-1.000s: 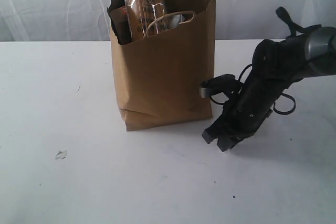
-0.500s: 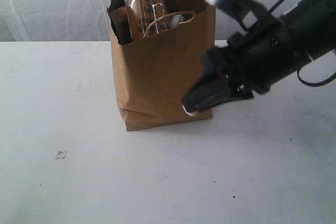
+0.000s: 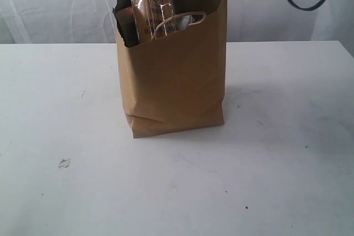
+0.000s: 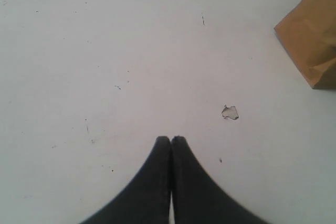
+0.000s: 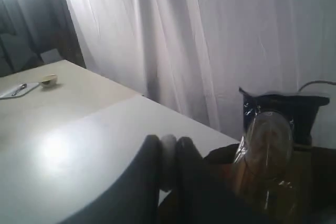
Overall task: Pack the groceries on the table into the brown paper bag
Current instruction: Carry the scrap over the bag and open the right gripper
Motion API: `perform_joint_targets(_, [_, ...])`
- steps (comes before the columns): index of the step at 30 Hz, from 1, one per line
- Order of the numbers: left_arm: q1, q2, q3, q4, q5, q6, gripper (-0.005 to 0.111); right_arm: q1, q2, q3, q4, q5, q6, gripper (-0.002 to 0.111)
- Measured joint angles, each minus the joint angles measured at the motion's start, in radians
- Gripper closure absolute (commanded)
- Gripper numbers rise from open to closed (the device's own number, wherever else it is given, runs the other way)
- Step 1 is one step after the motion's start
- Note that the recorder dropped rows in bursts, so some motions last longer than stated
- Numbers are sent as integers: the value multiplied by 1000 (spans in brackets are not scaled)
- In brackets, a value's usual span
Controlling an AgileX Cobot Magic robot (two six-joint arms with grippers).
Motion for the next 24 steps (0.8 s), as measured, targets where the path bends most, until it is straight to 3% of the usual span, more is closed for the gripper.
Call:
perform_joint_targets(11, [0,0,0,0,0,0,107,0,202,-5,8,-35,-28,101])
perform_joint_targets(19, [0,0,0,0,0,0,107,0,252,-5,12,-41,-28,85])
perform_joint_targets(24, [0,0,0,0,0,0,107,0,254,-5,12,-44,-28,85])
